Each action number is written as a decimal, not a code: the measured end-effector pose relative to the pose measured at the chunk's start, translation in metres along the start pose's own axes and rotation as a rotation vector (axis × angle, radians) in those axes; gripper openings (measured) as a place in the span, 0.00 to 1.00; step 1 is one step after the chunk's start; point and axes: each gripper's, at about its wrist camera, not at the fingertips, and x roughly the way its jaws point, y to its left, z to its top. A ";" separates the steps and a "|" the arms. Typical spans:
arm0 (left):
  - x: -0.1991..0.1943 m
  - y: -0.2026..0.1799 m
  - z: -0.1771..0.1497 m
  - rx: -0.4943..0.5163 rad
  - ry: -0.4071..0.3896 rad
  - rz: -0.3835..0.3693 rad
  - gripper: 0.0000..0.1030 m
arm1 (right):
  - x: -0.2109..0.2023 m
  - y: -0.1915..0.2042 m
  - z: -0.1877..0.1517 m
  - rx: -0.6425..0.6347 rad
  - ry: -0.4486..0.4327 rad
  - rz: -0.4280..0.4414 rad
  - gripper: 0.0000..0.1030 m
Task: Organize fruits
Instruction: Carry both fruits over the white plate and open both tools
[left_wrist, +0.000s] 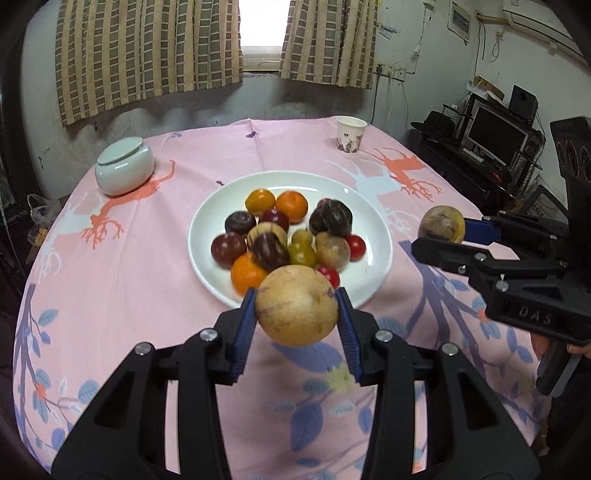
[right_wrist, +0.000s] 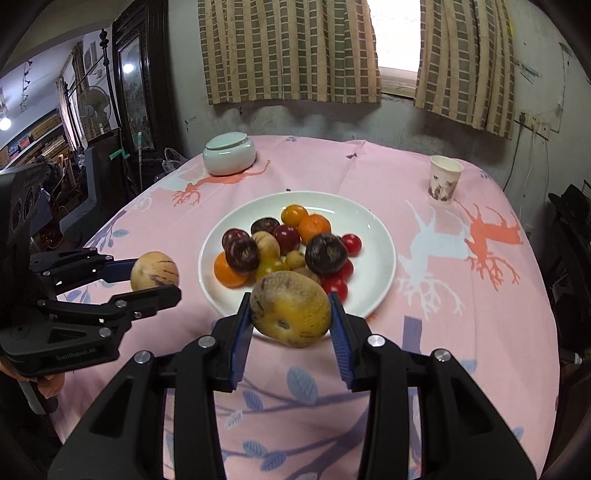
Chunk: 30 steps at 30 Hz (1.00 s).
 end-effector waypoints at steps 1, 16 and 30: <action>0.006 0.001 0.007 0.004 0.000 0.013 0.41 | 0.007 -0.001 0.006 0.001 0.000 -0.002 0.39; 0.099 0.044 0.074 -0.094 0.049 0.119 0.41 | 0.116 -0.012 0.046 0.017 0.082 -0.005 0.40; 0.072 0.031 0.061 -0.072 0.021 0.106 0.87 | 0.065 -0.009 0.024 -0.011 0.041 -0.028 0.55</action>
